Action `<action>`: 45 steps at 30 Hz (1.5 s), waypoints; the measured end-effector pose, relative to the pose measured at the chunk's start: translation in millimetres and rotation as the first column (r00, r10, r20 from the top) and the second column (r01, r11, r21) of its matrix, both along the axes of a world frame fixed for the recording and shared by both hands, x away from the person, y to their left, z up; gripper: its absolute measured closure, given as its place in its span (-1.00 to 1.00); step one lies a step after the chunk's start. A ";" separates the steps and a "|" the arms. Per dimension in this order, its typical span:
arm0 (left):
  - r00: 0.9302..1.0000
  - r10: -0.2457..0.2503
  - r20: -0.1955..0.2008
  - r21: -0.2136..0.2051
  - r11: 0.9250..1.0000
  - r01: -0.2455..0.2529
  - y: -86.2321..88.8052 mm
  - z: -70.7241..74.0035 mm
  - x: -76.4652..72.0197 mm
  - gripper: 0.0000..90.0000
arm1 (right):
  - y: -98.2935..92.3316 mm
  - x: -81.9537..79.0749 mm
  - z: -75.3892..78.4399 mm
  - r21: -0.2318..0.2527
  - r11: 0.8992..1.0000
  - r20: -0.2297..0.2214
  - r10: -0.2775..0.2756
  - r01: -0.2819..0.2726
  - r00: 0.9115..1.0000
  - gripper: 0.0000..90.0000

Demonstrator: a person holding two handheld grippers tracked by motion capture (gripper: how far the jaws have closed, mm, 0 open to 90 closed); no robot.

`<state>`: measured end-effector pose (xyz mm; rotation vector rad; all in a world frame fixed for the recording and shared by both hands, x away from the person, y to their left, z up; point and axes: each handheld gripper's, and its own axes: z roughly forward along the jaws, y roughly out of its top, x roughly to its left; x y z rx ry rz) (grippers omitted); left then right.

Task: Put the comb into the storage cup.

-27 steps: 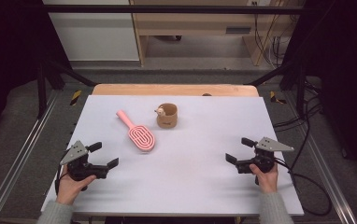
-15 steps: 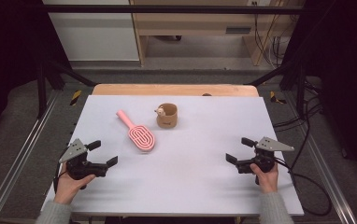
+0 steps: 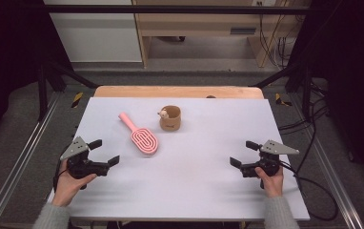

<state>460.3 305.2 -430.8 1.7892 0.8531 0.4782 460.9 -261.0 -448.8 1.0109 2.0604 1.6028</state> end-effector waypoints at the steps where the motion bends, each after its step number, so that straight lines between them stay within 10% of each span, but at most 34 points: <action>1: 1.000 -0.001 -0.002 0.005 1.000 0.001 -0.2 2.1 1.9 -0.98 | -0.1 0.0 0.0 0.000 1.000 -0.001 -0.001 0.001 1.000 -0.99; 45: 0.998 0.060 -0.025 0.095 0.994 -0.057 -22.5 16.6 57.4 -0.97 | 0.2 0.4 -0.3 -0.001 1.000 -0.004 -0.002 0.002 1.000 -0.99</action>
